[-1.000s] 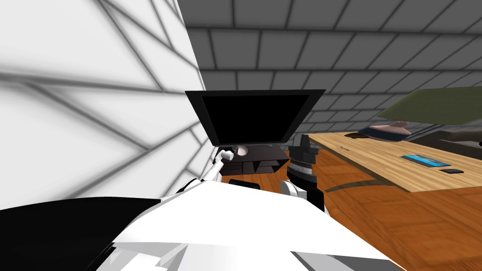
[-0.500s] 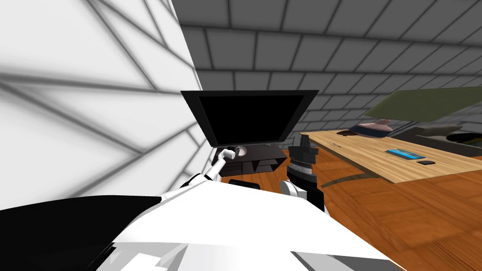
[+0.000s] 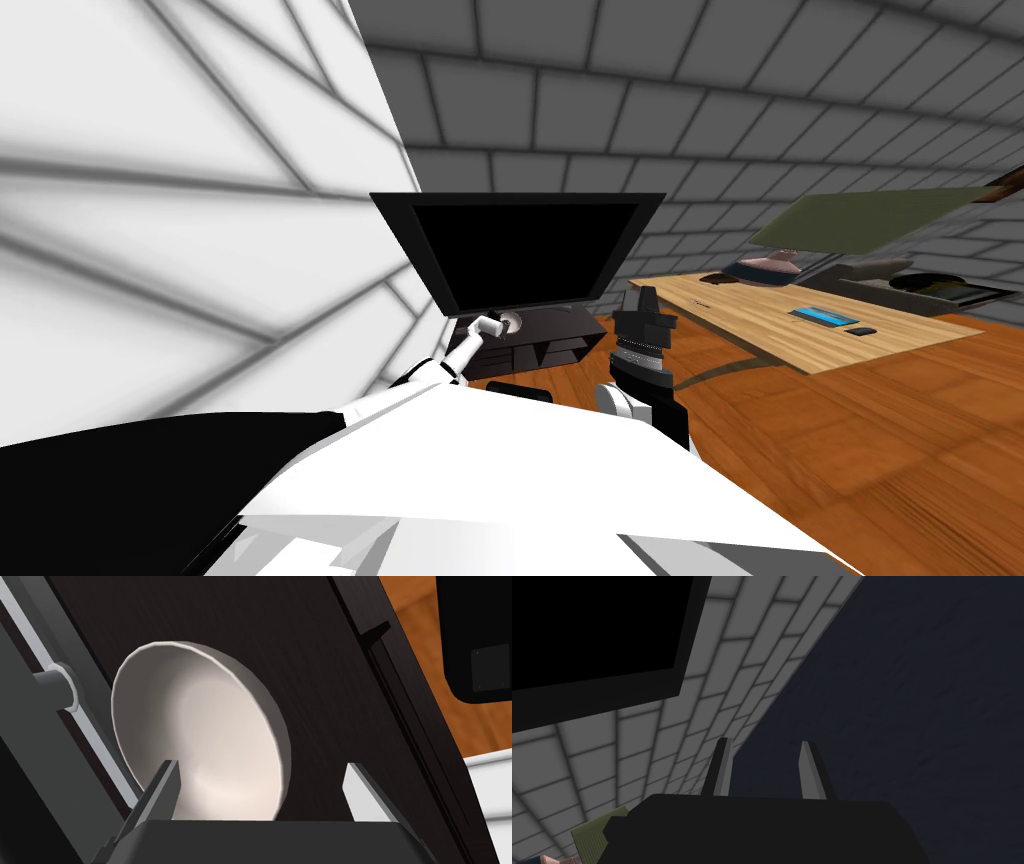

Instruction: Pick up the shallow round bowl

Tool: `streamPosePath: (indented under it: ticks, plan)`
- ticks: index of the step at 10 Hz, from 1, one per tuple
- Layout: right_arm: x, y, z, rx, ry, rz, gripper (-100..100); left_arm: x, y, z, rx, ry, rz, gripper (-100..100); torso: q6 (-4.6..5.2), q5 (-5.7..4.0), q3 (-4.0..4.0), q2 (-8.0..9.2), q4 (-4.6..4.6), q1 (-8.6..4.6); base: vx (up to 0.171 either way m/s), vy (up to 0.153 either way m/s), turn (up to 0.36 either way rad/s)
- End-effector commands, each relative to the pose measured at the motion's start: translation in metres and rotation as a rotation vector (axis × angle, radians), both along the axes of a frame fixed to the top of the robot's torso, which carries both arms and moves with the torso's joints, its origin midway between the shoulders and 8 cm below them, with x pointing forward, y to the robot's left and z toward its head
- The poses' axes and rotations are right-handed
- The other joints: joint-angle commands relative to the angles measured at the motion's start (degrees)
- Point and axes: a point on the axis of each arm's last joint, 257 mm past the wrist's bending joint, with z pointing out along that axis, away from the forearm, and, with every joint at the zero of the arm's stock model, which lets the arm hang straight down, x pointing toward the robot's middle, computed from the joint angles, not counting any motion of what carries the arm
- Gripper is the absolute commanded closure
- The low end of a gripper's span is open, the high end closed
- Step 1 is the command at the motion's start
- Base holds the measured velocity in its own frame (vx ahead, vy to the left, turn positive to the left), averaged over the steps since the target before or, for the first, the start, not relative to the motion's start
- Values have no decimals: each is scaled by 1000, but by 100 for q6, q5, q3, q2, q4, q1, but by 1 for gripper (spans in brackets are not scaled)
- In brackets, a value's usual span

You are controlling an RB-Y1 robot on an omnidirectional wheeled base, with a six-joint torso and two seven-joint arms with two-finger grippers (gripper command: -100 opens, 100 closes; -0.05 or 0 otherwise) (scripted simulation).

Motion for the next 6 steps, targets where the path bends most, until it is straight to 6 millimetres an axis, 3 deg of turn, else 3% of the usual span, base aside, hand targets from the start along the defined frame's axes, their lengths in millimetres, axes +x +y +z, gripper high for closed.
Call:
streamPosePath:
  ticks: [1,4,5,6]
  plan:
    - [0,0,0,0,0,0,0,-9,5,-10,28,48,-14,-100,0,0,0,0,0,0,44,27,-74]
    - [0,0,0,0,0,0,0,-28,27,-31,90,132,-24,-100,-1,1,-5,-10,-2,7,77,39,-67]
    - [0,0,0,0,0,0,0,-22,20,-29,77,115,-23,-100,-2,2,-12,-22,-4,9,36,11,0]
    - [0,0,0,0,0,0,0,-23,21,-30,80,118,-24,0,-2,0,-3,-3,-2,-3,0,0,0]
